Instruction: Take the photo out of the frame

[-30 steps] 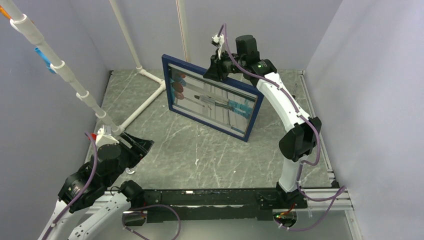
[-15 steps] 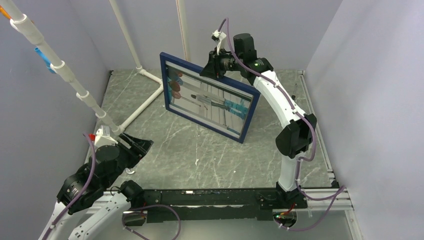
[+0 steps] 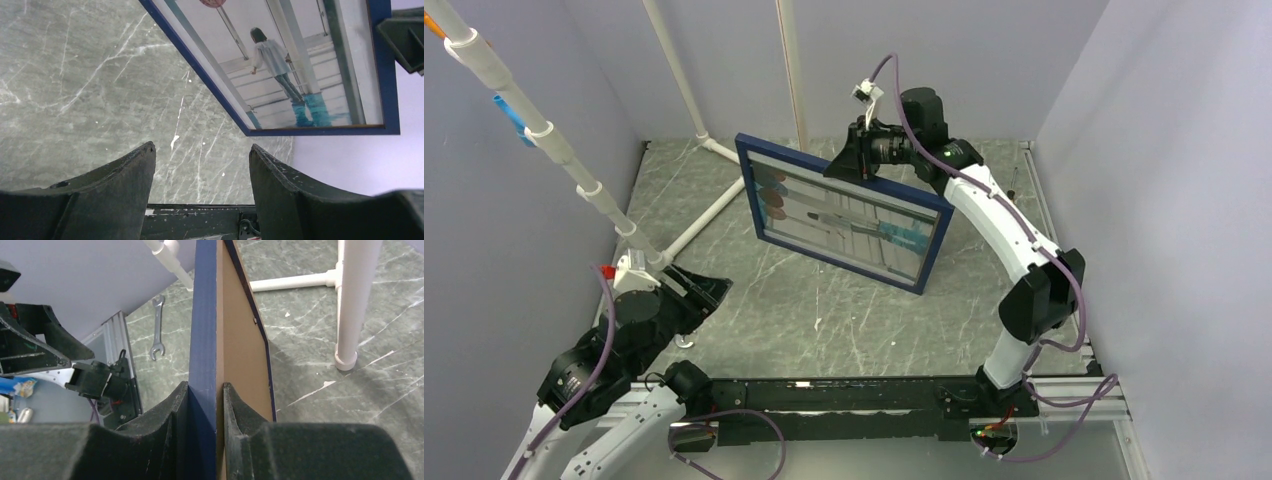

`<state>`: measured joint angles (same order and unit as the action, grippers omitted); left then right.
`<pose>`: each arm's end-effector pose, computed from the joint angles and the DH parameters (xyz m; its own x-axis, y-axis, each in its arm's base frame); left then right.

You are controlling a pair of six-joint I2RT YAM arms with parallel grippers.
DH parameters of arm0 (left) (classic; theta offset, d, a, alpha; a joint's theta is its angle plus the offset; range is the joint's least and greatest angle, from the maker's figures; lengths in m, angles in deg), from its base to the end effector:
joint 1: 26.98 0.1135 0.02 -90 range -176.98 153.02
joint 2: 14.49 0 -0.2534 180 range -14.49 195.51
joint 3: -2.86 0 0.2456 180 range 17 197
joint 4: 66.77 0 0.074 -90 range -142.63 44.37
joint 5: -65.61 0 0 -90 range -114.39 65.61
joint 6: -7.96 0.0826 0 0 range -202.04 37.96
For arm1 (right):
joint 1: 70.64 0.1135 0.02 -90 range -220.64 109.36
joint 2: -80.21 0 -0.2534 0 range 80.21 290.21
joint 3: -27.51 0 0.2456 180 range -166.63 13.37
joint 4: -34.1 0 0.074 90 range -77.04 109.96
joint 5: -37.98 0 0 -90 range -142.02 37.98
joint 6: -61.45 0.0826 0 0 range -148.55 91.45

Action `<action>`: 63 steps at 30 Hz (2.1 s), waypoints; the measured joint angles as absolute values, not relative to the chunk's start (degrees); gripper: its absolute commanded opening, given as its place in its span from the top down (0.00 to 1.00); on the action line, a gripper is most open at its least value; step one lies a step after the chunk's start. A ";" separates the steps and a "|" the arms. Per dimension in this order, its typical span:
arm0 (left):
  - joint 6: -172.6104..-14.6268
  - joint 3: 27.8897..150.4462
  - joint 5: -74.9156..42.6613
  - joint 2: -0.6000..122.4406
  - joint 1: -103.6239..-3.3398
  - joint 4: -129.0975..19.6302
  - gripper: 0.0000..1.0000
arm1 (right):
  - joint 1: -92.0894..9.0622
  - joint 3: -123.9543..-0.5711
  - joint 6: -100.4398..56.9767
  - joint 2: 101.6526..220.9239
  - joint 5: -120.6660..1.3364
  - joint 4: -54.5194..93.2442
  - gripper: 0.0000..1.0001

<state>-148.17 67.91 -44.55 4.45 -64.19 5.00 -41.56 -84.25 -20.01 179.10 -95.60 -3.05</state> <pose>0.0866 -0.0301 0.3071 -0.4324 -0.7495 -0.5012 -0.1858 0.6180 -0.7639 0.3399 0.2542 0.3635 -0.4892 -0.1490 -0.8593 -0.8379 0.3537 0.4157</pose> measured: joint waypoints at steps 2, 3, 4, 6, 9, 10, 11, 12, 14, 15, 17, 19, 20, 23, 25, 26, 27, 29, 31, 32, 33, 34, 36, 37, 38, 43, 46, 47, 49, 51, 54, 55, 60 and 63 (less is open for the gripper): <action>-148.04 67.91 -44.20 4.52 -64.19 4.91 0.29 | -42.46 -86.42 -19.09 180.91 -96.93 -3.92 1.00; -148.01 67.91 -44.11 4.52 -64.19 4.89 0.29 | -43.07 -87.77 -18.26 182.14 -97.65 -4.21 1.00; -147.99 67.91 -43.98 4.52 -64.19 4.89 0.29 | -43.40 -89.02 -17.24 183.38 -98.00 -4.12 1.00; -147.99 67.91 -43.87 4.52 -64.19 5.02 0.29 | -43.55 -90.61 -15.68 185.02 -98.15 -3.70 1.00; -148.01 67.91 -43.76 4.48 -64.19 5.06 0.29 | -43.51 -93.02 -13.48 187.54 -98.20 -3.27 1.00; -148.04 67.91 -43.76 4.45 -64.19 5.06 0.29 | -43.51 -93.65 -12.86 188.26 -98.20 -3.05 1.00; -148.04 67.91 -43.76 4.41 -64.19 5.06 0.29 | -43.51 -93.80 -12.25 188.63 -98.17 -2.41 1.00; -148.04 67.91 -43.76 4.37 -64.19 5.08 0.29 | -43.53 -93.69 -11.73 188.74 -98.17 -1.93 1.00; -148.01 67.91 -43.76 4.34 -64.19 5.08 0.29 | -43.51 -92.60 -10.44 188.32 -98.17 -0.53 1.00; -148.01 67.91 -43.76 4.34 -64.19 5.08 0.29 | -43.44 -92.27 -9.89 188.24 -98.48 -0.21 1.00; -148.01 67.91 -43.76 4.34 -64.19 5.04 0.29 | -43.40 -91.79 -8.73 188.15 -98.90 0.60 1.00; -147.99 67.91 -43.74 4.37 -64.19 5.04 0.29 | -43.40 -90.90 -6.96 187.97 -99.51 2.02 1.00; -147.99 67.91 -43.74 4.37 -64.19 5.04 0.29 | -43.40 -90.20 -5.76 187.78 -100.03 2.96 1.00; -148.01 67.91 -43.74 4.37 -64.19 5.04 0.29 | -43.40 -88.45 -1.65 187.67 -102.22 5.96 1.00; -147.99 67.91 -43.74 4.37 -64.19 5.06 0.29 | -43.42 -87.99 -0.03 187.73 -103.16 7.07 1.00; -148.01 67.91 -43.74 4.34 -64.19 5.06 0.29 | -43.42 -87.82 0.29 187.78 -103.38 7.42 1.00; -147.99 67.94 -43.74 4.34 -64.19 5.08 0.29 | -43.51 -87.64 0.36 187.73 -103.44 7.58 1.00; -147.99 68.13 -43.76 4.23 -64.19 5.17 0.29 | -43.61 -87.42 -0.41 187.36 -102.55 7.49 1.00; -147.88 68.13 -43.76 3.84 -64.19 5.08 0.28 | -43.51 -87.47 -2.63 186.95 -101.32 6.48 1.00; -147.80 68.13 -43.74 3.62 -64.19 5.04 0.28 | -43.29 -87.49 -4.08 186.60 -100.73 5.91 1.00; -147.71 68.13 -43.74 3.47 -64.19 5.00 0.28 | -43.11 -87.49 -5.67 186.20 -100.10 5.19 1.00; -147.66 68.13 -43.74 3.45 -64.19 5.02 0.27 | -42.96 -87.47 -7.20 185.72 -99.22 4.49 1.00; -147.62 68.13 -43.72 3.49 -64.19 4.91 0.27 | -42.39 -87.18 -10.42 184.83 -97.83 3.58 1.00; -147.60 68.11 -43.70 3.54 -64.19 4.73 0.26 | -42.26 -87.09 -11.92 184.59 -97.30 3.40 1.00; -147.47 68.11 -43.66 3.64 -64.19 4.30 0.25 | -42.26 -87.27 -13.45 184.52 -96.99 3.03 1.00; -144.19 66.69 -43.09 5.04 -64.19 -0.05 0.16 | -44.23 -94.90 -23.88 189.09 -95.55 -3.44 1.00; -138.33 62.34 -42.13 6.53 -64.19 -7.99 0.08 | -45.89 -96.86 -27.60 190.42 -92.86 -3.81 1.00; -136.36 61.29 -41.82 7.75 -64.19 -10.09 0.08 | -45.97 -96.67 -28.25 190.36 -91.77 -4.31 1.00; -133.63 61.53 -41.88 11.53 -64.19 -12.16 0.08 | -45.43 -94.92 -28.82 189.00 -89.58 -4.80 1.00; -131.84 65.66 -42.56 17.81 -64.19 -12.10 0.07 | -44.31 -92.49 -29.04 187.08 -87.27 -4.77 1.00; -130.55 77.73 -43.81 28.50 -64.15 -11.42 0.07 | -42.52 -89.85 -28.97 185.07 -85.50 -5.23 1.00; -130.48 81.64 -44.11 31.53 -64.04 -11.11 0.08 | -42.13 -89.56 -28.88 185.07 -85.52 -5.69 1.00; -130.62 88.04 -44.53 37.63 -63.52 -11.94 0.08 | -41.60 -86.57 -27.35 188.50 -89.41 -9.32 1.00; -131.14 84.50 -44.22 35.42 -63.39 -11.07 0.09 | -41.43 -80.97 -25.30 190.84 -93.37 -11.59 1.00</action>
